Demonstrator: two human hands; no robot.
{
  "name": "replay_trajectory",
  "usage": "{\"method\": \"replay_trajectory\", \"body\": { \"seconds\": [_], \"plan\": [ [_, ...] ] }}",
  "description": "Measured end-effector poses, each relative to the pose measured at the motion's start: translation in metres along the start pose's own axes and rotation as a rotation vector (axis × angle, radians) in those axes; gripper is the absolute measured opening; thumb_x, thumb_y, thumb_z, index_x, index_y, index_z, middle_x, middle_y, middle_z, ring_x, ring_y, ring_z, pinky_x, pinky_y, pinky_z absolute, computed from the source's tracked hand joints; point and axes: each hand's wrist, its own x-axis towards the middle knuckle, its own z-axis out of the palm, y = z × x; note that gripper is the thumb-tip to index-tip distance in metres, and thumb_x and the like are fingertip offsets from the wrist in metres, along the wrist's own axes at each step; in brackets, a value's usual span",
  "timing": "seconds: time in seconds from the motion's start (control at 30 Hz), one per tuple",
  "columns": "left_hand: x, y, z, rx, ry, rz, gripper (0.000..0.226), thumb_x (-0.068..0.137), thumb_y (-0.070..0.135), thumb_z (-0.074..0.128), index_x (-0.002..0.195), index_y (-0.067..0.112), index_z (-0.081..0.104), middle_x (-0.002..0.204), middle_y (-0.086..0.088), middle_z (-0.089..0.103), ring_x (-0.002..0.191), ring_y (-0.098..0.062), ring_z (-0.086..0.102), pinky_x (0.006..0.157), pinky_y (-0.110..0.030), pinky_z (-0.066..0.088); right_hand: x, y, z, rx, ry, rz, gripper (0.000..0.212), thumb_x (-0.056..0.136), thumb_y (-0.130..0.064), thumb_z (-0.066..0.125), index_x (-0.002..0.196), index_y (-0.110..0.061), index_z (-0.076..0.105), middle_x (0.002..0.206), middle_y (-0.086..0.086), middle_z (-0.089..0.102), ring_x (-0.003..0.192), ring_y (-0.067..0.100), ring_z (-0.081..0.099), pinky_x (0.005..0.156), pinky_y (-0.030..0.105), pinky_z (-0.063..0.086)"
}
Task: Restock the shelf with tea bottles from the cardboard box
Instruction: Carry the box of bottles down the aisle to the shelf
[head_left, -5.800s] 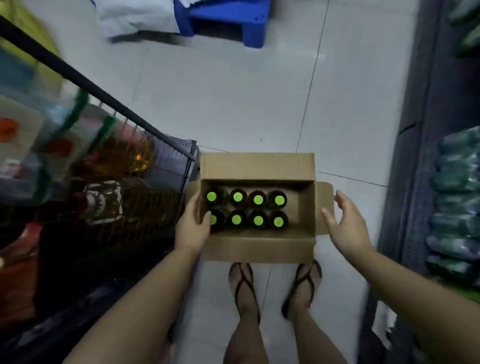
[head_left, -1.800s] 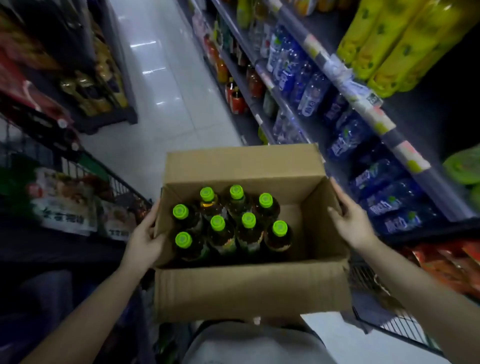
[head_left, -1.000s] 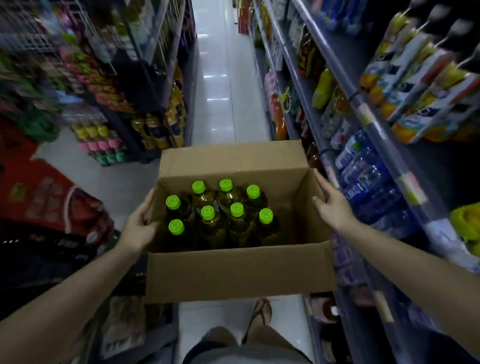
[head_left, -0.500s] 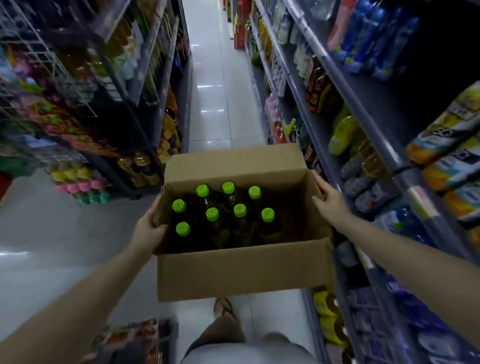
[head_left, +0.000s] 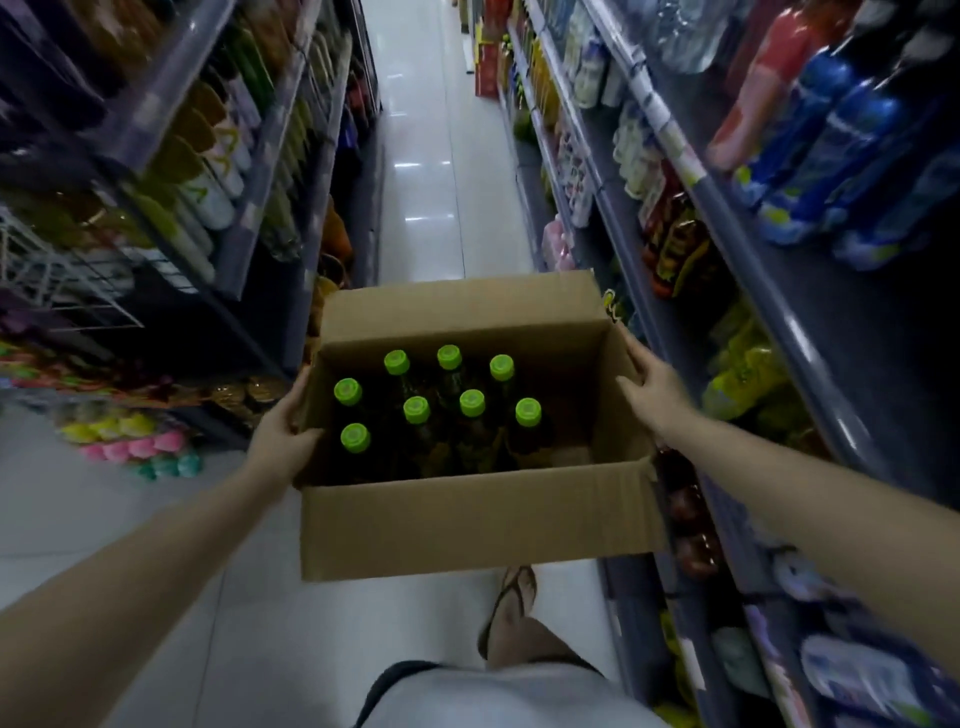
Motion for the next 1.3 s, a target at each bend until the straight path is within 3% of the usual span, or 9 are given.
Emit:
{"method": "replay_trajectory", "body": {
  "seconds": [0.23, 0.4, 0.53, 0.7, 0.77, 0.9, 1.1, 1.2, 1.3],
  "plan": [
    [0.106, 0.043, 0.008, -0.038, 0.068, -0.029, 0.081, 0.082, -0.012, 0.051, 0.142, 0.04, 0.034, 0.128, -0.002, 0.056, 0.117, -0.022, 0.055, 0.103, -0.042, 0.042, 0.121, -0.037, -0.005, 0.015, -0.069, -0.011, 0.067, 0.094, -0.006, 0.047, 0.141, -0.049, 0.025, 0.145, -0.001, 0.044, 0.127, 0.022, 0.048, 0.101, 0.046, 0.046],
    [0.19, 0.071, 0.013, 0.024, 0.092, -0.001, 0.077, 0.085, -0.011, 0.051, 0.145, 0.034, 0.032, 0.123, 0.003, 0.052, 0.113, -0.017, 0.051, 0.097, -0.033, 0.042, 0.206, -0.052, 0.005, -0.023, -0.046, 0.001, 0.066, 0.094, -0.004, 0.047, 0.143, -0.043, 0.026, 0.119, -0.009, 0.056, 0.105, 0.018, 0.06, 0.086, 0.032, 0.052],
    [0.269, 0.078, 0.013, 0.009, 0.013, 0.003, 0.078, 0.086, -0.009, 0.053, 0.143, 0.04, 0.032, 0.122, 0.001, 0.055, 0.111, -0.019, 0.054, 0.091, -0.034, 0.046, 0.263, -0.057, 0.021, -0.061, -0.001, 0.043, 0.066, 0.095, -0.006, 0.046, 0.144, -0.043, 0.024, 0.119, -0.008, 0.057, 0.096, 0.011, 0.061, 0.075, 0.016, 0.049],
    [0.34, 0.087, 0.018, 0.002, -0.015, 0.003, 0.076, 0.088, -0.004, 0.054, 0.136, 0.051, 0.033, 0.126, 0.002, 0.053, 0.115, -0.014, 0.05, 0.09, -0.031, 0.043, 0.326, -0.062, 0.036, -0.03, 0.012, 0.085, 0.068, 0.095, -0.007, 0.046, 0.143, -0.049, 0.022, 0.132, -0.006, 0.054, 0.118, 0.021, 0.055, 0.098, 0.043, 0.049],
    [0.363, 0.093, 0.021, -0.001, -0.031, -0.002, 0.078, 0.088, -0.001, 0.054, 0.127, 0.063, 0.034, 0.128, 0.001, 0.054, 0.116, -0.016, 0.052, 0.091, -0.034, 0.045, 0.348, -0.062, 0.04, -0.042, 0.013, 0.119, 0.068, 0.095, -0.009, 0.046, 0.142, -0.051, 0.021, 0.128, -0.008, 0.054, 0.114, 0.018, 0.056, 0.096, 0.04, 0.049],
    [0.406, 0.095, 0.04, 0.046, -0.004, -0.044, 0.076, 0.088, -0.003, 0.053, 0.141, 0.046, 0.032, 0.129, 0.006, 0.047, 0.121, -0.016, 0.046, 0.095, -0.035, 0.042, 0.399, -0.051, 0.051, -0.008, -0.018, 0.151, 0.064, 0.095, -0.007, 0.045, 0.144, -0.044, 0.024, 0.123, -0.012, 0.05, 0.117, 0.017, 0.052, 0.1, 0.037, 0.045],
    [0.486, 0.044, 0.089, 0.137, 0.051, -0.106, 0.078, 0.088, -0.004, 0.051, 0.142, 0.047, 0.028, 0.126, 0.004, 0.051, 0.117, -0.016, 0.048, 0.1, -0.033, 0.04, 0.49, 0.028, 0.106, -0.039, -0.042, 0.144, 0.068, 0.091, -0.001, 0.048, 0.145, -0.037, 0.027, 0.141, -0.001, 0.049, 0.13, 0.02, 0.045, 0.108, 0.034, 0.036],
    [0.509, 0.021, 0.108, 0.169, 0.038, -0.081, 0.078, 0.088, -0.008, 0.049, 0.146, 0.038, 0.026, 0.13, 0.008, 0.048, 0.122, -0.012, 0.047, 0.098, -0.025, 0.036, 0.512, 0.054, 0.123, -0.148, 0.023, 0.134, 0.065, 0.091, -0.001, 0.049, 0.146, -0.029, 0.029, 0.139, 0.007, 0.051, 0.12, 0.029, 0.054, 0.088, 0.018, 0.037],
    [0.545, -0.032, 0.135, 0.258, 0.071, -0.111, 0.079, 0.089, -0.004, 0.05, 0.144, 0.046, 0.024, 0.131, 0.006, 0.05, 0.119, -0.011, 0.045, 0.096, -0.025, 0.037, 0.54, 0.106, 0.155, -0.173, 0.07, 0.147, 0.064, 0.092, -0.002, 0.049, 0.144, -0.032, 0.029, 0.138, 0.01, 0.052, 0.113, 0.034, 0.057, 0.085, 0.02, 0.037]
  ]
}}
